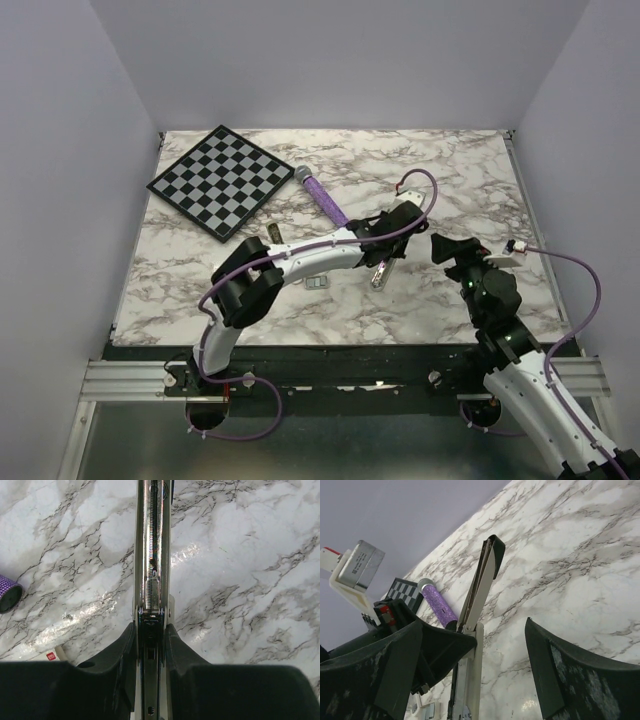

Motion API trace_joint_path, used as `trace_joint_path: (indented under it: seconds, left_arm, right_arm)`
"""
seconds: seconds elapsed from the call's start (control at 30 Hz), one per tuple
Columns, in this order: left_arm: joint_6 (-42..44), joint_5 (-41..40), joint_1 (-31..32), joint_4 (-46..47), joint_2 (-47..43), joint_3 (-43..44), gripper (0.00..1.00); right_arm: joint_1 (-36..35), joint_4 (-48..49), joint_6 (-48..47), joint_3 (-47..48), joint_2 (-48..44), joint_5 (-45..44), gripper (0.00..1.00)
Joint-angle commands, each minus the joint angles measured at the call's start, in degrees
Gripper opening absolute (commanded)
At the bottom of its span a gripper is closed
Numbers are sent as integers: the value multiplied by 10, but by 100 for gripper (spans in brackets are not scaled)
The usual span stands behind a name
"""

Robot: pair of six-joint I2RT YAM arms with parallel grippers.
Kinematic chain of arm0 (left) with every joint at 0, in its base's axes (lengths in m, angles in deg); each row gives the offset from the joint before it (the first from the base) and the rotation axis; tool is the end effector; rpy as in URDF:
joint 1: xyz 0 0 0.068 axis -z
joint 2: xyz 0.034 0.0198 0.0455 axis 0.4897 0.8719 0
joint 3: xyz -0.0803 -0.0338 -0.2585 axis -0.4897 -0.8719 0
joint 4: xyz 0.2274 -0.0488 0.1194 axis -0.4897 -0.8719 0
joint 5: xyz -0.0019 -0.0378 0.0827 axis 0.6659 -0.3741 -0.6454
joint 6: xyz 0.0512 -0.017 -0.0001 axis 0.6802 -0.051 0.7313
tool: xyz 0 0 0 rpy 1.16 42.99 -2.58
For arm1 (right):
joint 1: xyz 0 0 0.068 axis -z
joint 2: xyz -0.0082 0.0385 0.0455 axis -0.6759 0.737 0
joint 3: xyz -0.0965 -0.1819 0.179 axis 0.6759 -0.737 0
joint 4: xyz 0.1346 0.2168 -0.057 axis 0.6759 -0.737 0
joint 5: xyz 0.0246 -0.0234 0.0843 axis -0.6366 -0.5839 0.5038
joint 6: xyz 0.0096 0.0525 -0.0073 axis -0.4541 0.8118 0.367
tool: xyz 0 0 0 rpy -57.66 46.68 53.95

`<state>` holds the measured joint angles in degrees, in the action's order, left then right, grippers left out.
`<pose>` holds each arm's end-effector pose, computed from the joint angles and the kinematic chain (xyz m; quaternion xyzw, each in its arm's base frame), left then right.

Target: Load the staples into the stapler

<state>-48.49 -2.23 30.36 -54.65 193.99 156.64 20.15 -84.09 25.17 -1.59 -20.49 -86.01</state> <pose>0.2438 -0.3940 0.2392 0.1788 0.8863 -0.1692 0.3922 0.1280 0.0388 0.2288 0.2567 0.6916 0.2474 0.6281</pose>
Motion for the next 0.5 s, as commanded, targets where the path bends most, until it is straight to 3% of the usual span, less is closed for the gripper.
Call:
trace_joint_path:
  seconds: [0.0, 0.47]
  left_arm:
    - [-9, -39, -7, -17, 23, 41, 0]
    - [-9, -46, -19, -39, 89, 77, 0]
  right_arm:
    - [1, -48, -19, -14, -29, -30, 90]
    - [1, -57, -33, -13, -29, -12, 90]
